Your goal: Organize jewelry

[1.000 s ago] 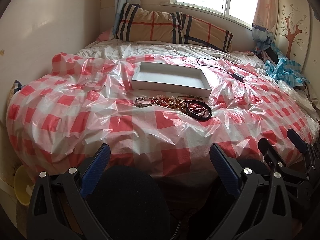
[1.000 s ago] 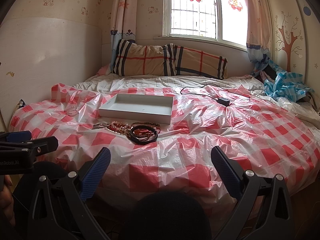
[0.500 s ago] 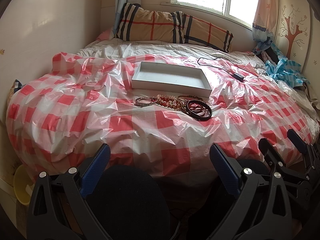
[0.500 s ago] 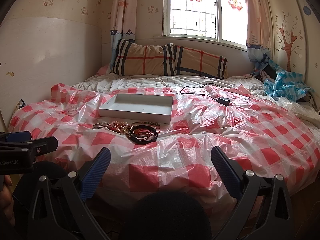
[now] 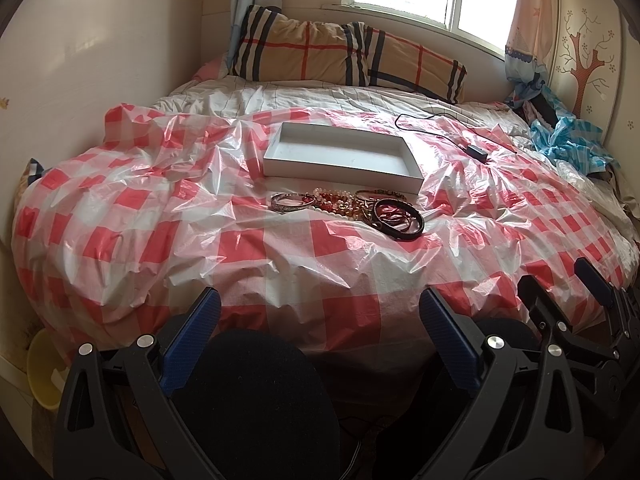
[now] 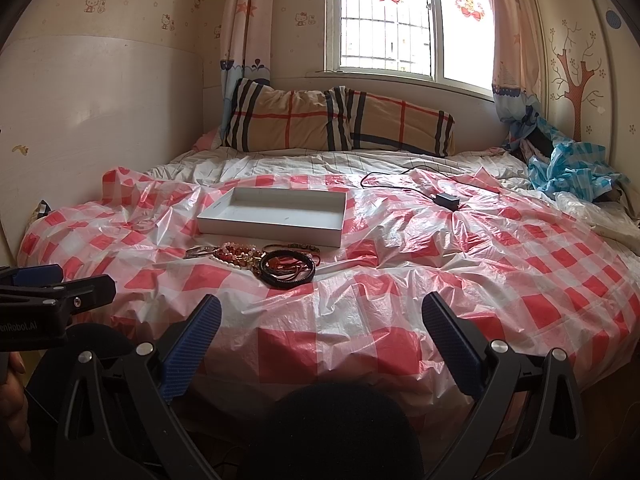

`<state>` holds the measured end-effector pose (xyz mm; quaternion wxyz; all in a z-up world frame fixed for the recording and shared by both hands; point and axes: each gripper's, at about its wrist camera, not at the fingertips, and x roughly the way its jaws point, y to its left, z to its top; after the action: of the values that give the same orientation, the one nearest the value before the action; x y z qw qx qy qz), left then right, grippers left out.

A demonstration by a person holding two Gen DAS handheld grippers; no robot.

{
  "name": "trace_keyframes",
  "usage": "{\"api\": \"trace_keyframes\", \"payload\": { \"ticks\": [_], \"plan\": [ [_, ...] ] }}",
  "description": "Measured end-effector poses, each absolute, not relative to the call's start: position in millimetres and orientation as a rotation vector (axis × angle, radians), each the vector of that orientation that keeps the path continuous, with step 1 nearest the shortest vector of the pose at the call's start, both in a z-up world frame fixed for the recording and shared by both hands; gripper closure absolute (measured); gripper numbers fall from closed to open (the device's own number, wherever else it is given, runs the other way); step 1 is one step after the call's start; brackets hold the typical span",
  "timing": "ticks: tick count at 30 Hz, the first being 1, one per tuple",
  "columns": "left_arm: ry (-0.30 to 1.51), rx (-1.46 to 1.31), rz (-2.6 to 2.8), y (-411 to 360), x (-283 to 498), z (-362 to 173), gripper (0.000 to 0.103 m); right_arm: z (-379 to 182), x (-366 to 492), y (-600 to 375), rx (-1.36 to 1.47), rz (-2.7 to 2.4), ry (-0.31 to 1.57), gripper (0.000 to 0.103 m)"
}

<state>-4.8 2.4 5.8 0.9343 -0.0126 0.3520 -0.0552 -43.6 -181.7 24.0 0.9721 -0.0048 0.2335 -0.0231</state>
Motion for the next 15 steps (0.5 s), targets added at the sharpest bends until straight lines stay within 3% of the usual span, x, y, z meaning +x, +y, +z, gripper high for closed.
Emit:
{"api": "trace_keyframes", "payload": {
  "ticks": [15],
  "plan": [
    [0.722,-0.026,-0.113,2.8,-4.2,6.1,0.008,24.2,-43.5,-182.2,-0.008,-0.046,0.472,0.007]
  ]
}}
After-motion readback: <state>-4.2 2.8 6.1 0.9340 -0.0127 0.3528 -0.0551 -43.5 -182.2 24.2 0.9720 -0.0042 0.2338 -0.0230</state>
